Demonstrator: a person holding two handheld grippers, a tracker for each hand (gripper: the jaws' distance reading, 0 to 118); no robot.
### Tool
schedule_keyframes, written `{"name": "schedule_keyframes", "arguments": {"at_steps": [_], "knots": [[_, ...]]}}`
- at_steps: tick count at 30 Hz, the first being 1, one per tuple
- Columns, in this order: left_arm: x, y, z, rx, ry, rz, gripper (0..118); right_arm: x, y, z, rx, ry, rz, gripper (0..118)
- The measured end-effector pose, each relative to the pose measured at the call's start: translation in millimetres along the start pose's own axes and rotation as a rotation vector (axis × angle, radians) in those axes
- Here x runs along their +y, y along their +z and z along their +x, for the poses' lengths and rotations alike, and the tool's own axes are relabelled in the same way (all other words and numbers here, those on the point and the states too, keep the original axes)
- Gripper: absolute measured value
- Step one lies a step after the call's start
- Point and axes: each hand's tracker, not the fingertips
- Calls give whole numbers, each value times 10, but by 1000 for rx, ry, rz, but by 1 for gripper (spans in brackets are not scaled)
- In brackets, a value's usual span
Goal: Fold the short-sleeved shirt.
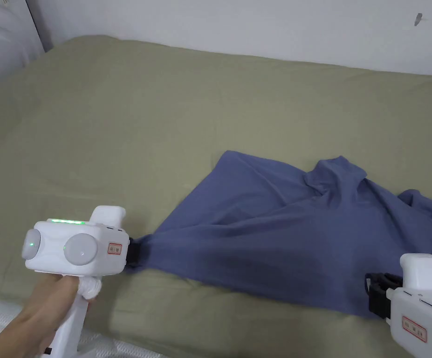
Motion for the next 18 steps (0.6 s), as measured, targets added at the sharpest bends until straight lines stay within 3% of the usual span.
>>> {"name": "schedule_keyframes", "arguments": {"at_steps": [4, 8, 16, 17, 18], "knots": [[29, -28, -20, 15, -18, 14, 2, 232, -98, 117, -13, -22, 4, 0], [19, 145, 119, 16, -17, 48, 2, 656, -513, 482, -40, -43, -11, 0], [80, 25, -47, -3, 3, 51, 2, 1507, -1423, 998, -130, 43, -81, 0], [67, 11, -43, -2, 3, 55, 2, 1593, -1528, 1063, -123, 47, -93, 5], [67, 5, -45, -3, 3, 57, 2, 1655, -1652, 1110, -122, 52, -111, 26]]}}
